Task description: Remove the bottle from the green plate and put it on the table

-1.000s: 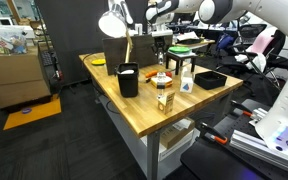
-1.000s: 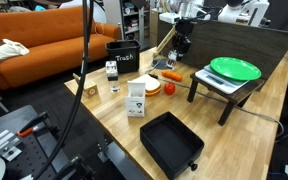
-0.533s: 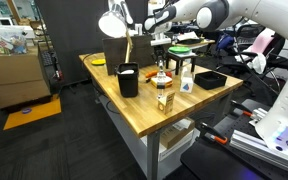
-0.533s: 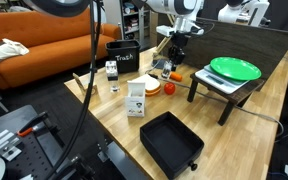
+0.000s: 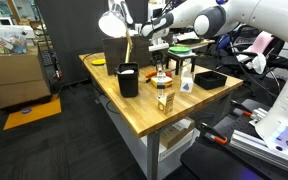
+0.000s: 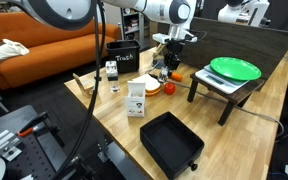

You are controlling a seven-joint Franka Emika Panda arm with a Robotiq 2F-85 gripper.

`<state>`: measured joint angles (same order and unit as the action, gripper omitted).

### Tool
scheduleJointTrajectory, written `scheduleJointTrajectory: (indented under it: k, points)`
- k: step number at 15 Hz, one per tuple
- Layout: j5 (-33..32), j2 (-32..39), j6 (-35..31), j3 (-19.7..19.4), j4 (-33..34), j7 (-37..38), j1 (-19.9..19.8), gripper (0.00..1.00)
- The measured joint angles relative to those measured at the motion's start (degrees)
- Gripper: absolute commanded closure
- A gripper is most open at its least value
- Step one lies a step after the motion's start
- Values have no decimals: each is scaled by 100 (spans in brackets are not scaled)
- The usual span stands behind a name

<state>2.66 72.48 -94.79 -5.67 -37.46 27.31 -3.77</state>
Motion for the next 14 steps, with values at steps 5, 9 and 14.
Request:
scheduleJointTrajectory:
  k: [5,9,14]
  points:
    - [-20,63,4,-2,104,-9,15,82]
    - [-120,194,4,-2,255,-34,38,82]
    - [-239,316,4,-2,434,-137,53,75]
